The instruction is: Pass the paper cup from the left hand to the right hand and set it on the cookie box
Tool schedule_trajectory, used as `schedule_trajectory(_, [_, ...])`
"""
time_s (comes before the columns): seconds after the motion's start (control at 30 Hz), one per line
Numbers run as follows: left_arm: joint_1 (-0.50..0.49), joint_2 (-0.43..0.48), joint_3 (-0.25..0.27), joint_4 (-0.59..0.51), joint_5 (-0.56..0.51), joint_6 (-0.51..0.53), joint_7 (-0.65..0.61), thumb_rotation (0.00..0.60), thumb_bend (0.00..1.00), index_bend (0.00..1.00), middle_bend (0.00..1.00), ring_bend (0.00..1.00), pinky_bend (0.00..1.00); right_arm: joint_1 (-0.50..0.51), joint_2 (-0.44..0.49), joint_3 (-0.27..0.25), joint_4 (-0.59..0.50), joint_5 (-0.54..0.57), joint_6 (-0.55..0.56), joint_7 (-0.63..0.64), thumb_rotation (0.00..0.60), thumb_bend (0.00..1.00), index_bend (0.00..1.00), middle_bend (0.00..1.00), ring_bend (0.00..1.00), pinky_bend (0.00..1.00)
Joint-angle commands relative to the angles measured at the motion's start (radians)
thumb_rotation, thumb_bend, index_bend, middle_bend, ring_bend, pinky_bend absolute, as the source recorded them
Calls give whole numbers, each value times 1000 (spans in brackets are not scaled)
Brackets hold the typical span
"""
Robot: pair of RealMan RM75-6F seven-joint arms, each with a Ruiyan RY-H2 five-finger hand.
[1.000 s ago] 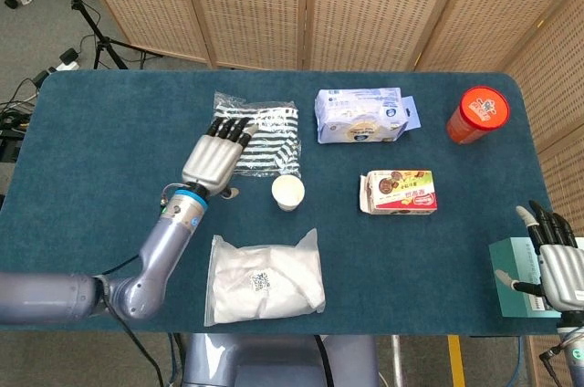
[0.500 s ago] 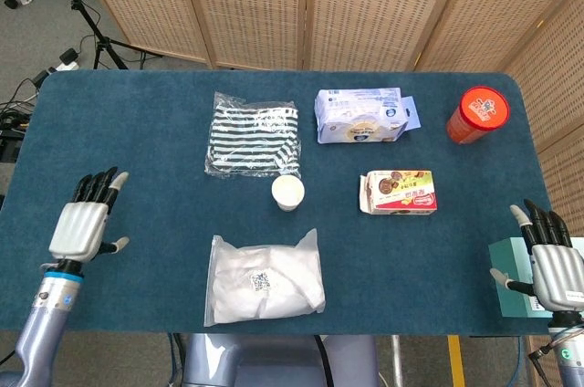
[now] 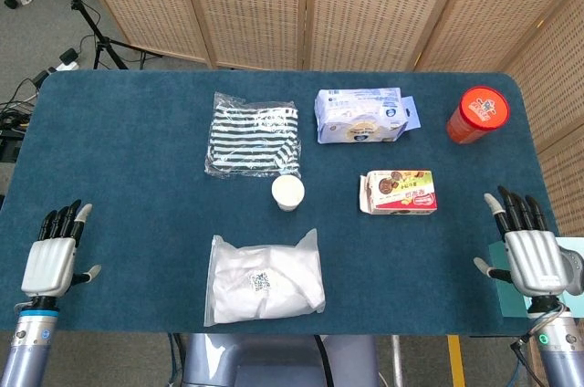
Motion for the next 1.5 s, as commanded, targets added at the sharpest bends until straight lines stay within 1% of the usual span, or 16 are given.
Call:
schedule_trajectory(0.03, [16, 7, -23, 2, 15, -14, -14, 600, 133, 0, 0, 0, 0, 95, 49, 54, -161, 34, -91, -192, 600, 105, 0, 0, 0, 0])
schedule_trajectory(0.13, [25, 13, -36, 2, 25, -34, -18, 600, 133, 0, 0, 0, 0, 161, 55, 91, -242, 93, -154, -310, 600, 105, 0, 0, 0, 0])
schedule_trajectory(0.23, [29, 13, -43, 11, 29, -57, -15, 600, 134, 0, 0, 0, 0, 230, 40, 130, -291, 161, -203, -425, 600, 105, 0, 0, 0, 0])
schedule_trajectory(0.37, [35, 7, -60, 26, 36, -75, -12, 600, 137, 0, 0, 0, 0, 353, -8, 191, -335, 342, -282, -572, 600, 105, 0, 0, 0, 0])
schedule_trajectory(0.47, [41, -1, -76, 42, 40, -97, -15, 600, 141, 0, 0, 0, 0, 501, -82, 225, -326, 553, -324, -753, 600, 105, 0, 0, 0, 0])
schedule_trajectory(0.53, [43, -3, -86, 50, 43, -113, -22, 600, 142, 0, 0, 0, 0, 596, -141, 240, -323, 726, -285, -879, 600, 105, 0, 0, 0, 0])
schedule_trajectory(0.63, [46, -1, -98, 56, 44, -137, -35, 600, 143, 0, 0, 0, 0, 702, -197, 268, -333, 944, -224, -977, 600, 105, 0, 0, 0, 0])
schedule_trajectory(0.73, [48, 1, -112, 66, 42, -164, -48, 600, 144, 0, 0, 0, 0, 824, -250, 318, -322, 1193, -155, -1049, 600, 105, 0, 0, 0, 0])
schedule_trajectory(0.77, [49, 2, -116, 69, 43, -175, -51, 600, 145, 0, 0, 0, 0, 868, -270, 335, -308, 1260, -129, -1069, 600, 105, 0, 0, 0, 0])
schedule_trajectory(0.83, [50, 2, -120, 72, 45, -187, -57, 600, 147, 0, 0, 0, 0, 915, -295, 345, -289, 1314, -96, -1090, 600, 105, 0, 0, 0, 0])
schedule_trajectory(0.87, [50, 4, -124, 73, 48, -197, -64, 600, 148, 0, 0, 0, 0, 955, -319, 347, -269, 1343, -73, -1114, 600, 105, 0, 0, 0, 0])
schedule_trajectory(1.03, [56, 9, -139, 77, 57, -219, -81, 600, 150, 0, 0, 0, 0, 1050, -392, 359, -227, 1423, -13, -1135, 600, 105, 12, 0, 0, 0])
schedule_trajectory(1.27, [64, 17, -149, 75, 75, -244, -97, 600, 152, 0, 0, 0, 0, 1129, -472, 341, -181, 1444, 33, -1135, 600, 105, 62, 0, 0, 0])
schedule_trajectory(1.5, [72, 26, -159, 72, 92, -256, -111, 600, 155, 0, 0, 0, 0, 1158, -511, 322, -126, 1434, 13, -1117, 600, 105, 98, 0, 0, 0])
